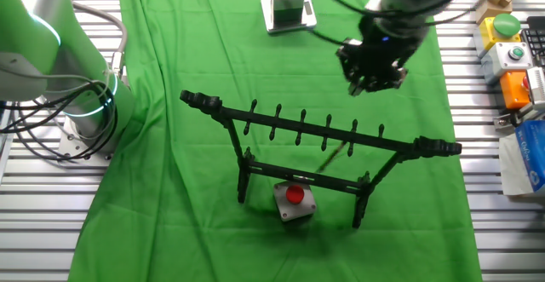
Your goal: Place the brush on the pen rack
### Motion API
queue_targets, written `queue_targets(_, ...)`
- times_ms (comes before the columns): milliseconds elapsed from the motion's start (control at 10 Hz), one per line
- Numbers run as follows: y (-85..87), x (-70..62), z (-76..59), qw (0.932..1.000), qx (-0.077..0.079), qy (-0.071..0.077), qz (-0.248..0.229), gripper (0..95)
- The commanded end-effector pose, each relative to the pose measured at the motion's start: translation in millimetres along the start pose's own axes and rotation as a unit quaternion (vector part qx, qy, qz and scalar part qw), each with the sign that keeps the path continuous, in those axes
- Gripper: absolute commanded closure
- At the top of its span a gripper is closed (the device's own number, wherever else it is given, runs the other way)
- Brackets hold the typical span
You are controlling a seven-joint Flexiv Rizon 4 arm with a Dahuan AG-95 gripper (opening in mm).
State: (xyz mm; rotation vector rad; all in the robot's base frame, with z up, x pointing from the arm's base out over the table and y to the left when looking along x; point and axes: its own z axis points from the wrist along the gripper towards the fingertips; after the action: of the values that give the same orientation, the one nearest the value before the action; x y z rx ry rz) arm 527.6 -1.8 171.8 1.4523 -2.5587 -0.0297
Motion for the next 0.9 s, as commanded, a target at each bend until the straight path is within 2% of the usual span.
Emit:
queue_targets(100,-1.8,-10.0,0.9,1.0000,-0.003,0.003,-0.004,95.0)
queue_targets(300,-4.5,-16.4,4.2,0.9999,-0.013,0.001,-0.005,95.0)
queue_targets(500,-11.0,-18.0,10.1,0.9988,-0.044,-0.017,-0.015,95.0)
queue_targets(700,-14.7,-19.7,15.0,0.9982,-0.051,-0.025,-0.018,95.0)
queue_targets(900,-14.1,-20.8,15.0,0.9986,-0.044,-0.017,-0.026,95.0)
